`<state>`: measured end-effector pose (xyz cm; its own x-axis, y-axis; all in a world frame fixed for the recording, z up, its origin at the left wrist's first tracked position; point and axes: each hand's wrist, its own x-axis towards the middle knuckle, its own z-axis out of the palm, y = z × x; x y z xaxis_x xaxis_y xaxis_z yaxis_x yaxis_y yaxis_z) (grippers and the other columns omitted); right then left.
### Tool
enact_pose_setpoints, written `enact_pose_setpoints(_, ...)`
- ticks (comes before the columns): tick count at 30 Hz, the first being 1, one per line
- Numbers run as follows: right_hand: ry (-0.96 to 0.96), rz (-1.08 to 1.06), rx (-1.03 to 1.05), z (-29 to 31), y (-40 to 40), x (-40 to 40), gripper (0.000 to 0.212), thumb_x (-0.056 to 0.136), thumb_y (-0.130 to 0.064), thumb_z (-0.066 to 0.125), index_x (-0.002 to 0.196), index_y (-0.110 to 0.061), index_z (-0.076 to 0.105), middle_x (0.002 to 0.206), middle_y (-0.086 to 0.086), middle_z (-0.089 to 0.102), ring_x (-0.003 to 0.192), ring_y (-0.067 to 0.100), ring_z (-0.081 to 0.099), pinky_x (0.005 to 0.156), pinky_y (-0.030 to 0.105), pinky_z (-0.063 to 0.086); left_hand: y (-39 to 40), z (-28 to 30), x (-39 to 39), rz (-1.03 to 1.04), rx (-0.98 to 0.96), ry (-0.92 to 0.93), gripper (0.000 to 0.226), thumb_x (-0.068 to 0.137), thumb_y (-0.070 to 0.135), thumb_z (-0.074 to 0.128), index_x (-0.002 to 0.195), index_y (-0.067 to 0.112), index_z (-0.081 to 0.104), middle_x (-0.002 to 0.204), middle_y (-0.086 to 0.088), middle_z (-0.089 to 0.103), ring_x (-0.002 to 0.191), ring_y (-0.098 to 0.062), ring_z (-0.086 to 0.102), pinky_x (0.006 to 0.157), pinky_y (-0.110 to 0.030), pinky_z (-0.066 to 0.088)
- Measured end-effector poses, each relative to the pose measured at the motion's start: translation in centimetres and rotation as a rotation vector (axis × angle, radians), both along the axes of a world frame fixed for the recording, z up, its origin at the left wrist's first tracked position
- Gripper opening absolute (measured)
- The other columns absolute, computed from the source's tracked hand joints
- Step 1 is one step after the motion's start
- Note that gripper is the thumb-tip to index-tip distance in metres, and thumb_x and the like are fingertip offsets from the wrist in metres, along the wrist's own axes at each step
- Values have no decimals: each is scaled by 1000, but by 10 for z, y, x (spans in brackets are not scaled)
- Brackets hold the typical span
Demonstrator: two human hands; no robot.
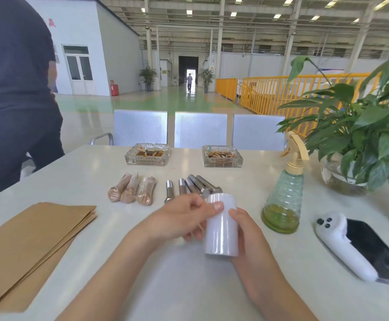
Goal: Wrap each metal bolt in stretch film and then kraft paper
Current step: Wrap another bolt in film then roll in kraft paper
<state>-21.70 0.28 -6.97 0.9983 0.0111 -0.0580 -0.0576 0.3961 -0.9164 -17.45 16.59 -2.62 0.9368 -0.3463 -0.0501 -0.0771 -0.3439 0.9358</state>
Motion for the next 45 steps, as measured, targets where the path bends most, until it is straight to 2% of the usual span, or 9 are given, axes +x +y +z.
enact_pose_setpoints(4, -6, 44, 50, 3, -3, -4, 40, 101, -28, 51, 129, -2, 62, 121, 32, 67, 118, 51, 62, 99, 57, 49, -6, -14, -5, -7, -167, 44, 45, 81, 59, 69, 88, 16, 56, 72, 3, 66, 58, -14, 60, 52, -23, 44)
enact_pose_setpoints(9, -28, 100, 74, 2, -3, -4, 45, 99, -31, 50, 128, 2, 61, 116, 29, 69, 94, 31, 67, 82, 40, 52, 2, -25, -5, -7, -321, 108, 49, 86, 61, 64, 97, 13, 61, 78, -4, 59, 60, -17, 57, 54, -25, 44)
enact_pose_setpoints(13, -41, 93, 41, 2, -3, -2, 44, 101, -29, 48, 129, 2, 61, 118, 30, 68, 94, 30, 66, 83, 41, 49, 1, -25, -4, 50, -325, 45, 40, 98, 54, 58, 95, 14, 63, 79, -6, 58, 60, -17, 57, 54, -26, 45)
enact_pose_setpoints(23, -117, 21, -94, -2, -1, -3, 22, 99, -28, 55, 112, -20, 71, 105, 13, 74, 90, 20, 70, 71, 33, 54, -1, -23, -10, 115, -320, -125, 22, 106, 22, 53, 85, 13, 56, 75, -3, 57, 57, -18, 53, 54, -28, 42)
enact_pose_setpoints(28, -124, -19, -168, -2, 3, -5, 21, 101, -27, 55, 109, -30, 74, 107, 6, 75, 92, 16, 69, 84, 40, 49, -1, -23, -6, 162, -297, -190, 23, 104, 8, 49, 82, 11, 55, 67, -5, 56, 53, -20, 51, 50, -26, 42)
enact_pose_setpoints(32, -81, -8, -70, 0, 1, -6, 21, 97, -31, 58, 106, -20, 73, 99, 9, 72, 86, 20, 67, 75, 37, 51, 0, -27, -3, 233, -246, -250, 23, 98, 2, 49, 77, 10, 54, 62, -10, 58, 54, -22, 52, 51, -24, 43)
enact_pose_setpoints(35, -18, 21, 89, 3, -2, -4, 36, 98, -31, 56, 116, -4, 69, 96, 17, 71, 86, 26, 67, 88, 47, 48, 0, -29, -3, 254, -253, -242, 21, 96, -1, 50, 78, 8, 56, 63, -9, 63, 56, -20, 60, 53, -29, 50)
enact_pose_setpoints(40, 42, 79, 252, 6, -7, -4, 42, 98, -33, 56, 122, -1, 68, 96, 21, 71, 90, 32, 71, 82, 48, 60, 0, -27, -3, 257, -388, -211, 16, 93, -9, 51, 80, -1, 56, 62, -14, 63, 55, -21, 64, 51, -29, 55)
enact_pose_setpoints(45, 12, 80, 229, 5, -7, -4, 41, 100, -35, 55, 125, -7, 70, 98, 19, 70, 89, 33, 66, 74, 45, 58, 3, -22, -5, 233, -480, -246, 25, 89, -16, 49, 90, 7, 58, 67, -18, 58, 57, -24, 61, 56, -32, 56)
